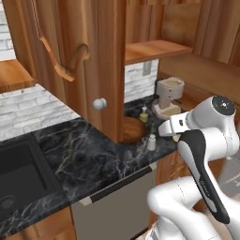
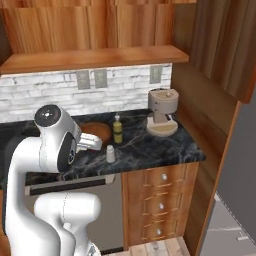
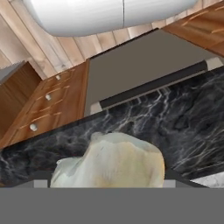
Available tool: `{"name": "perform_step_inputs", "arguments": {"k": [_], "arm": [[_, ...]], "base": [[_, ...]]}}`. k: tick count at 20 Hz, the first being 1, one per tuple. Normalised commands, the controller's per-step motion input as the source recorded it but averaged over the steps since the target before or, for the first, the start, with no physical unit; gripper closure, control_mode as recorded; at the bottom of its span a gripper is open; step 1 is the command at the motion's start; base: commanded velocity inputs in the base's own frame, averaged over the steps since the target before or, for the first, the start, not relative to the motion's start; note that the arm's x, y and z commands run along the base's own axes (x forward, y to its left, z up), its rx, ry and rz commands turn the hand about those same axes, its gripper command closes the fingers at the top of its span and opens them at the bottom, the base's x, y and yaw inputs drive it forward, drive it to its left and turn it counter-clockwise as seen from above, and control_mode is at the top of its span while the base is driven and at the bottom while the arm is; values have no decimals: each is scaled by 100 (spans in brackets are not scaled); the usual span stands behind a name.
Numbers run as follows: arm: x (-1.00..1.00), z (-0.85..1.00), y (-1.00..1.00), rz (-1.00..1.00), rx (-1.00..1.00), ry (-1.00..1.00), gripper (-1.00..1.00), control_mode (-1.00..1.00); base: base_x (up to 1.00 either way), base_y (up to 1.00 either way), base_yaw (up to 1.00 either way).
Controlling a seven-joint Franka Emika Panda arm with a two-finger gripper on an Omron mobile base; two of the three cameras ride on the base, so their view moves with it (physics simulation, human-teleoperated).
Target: Retrieve the bottle and the shaker from the cabinet and place them next to the mixing bowl on the counter. Then add garlic from the fridge to the mixing bowl.
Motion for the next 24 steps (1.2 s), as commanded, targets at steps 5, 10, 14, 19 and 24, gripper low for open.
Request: {"name": "perform_step_inputs", "arguments": {"k": [5,10,14,19,24], "arm": [[0,0,0,0,0,0,100,100],[0,0,0,0,0,0,100,100],[0,0,13,0,0,0,100,-100],[5,0,30,-2,-2,0,100,-100],[31,0,30,0,-3,0,100,-100]], "base": [[31,34,0],[21,31,0],[0,5,0],[0,0,0],[0,0,0]]}}
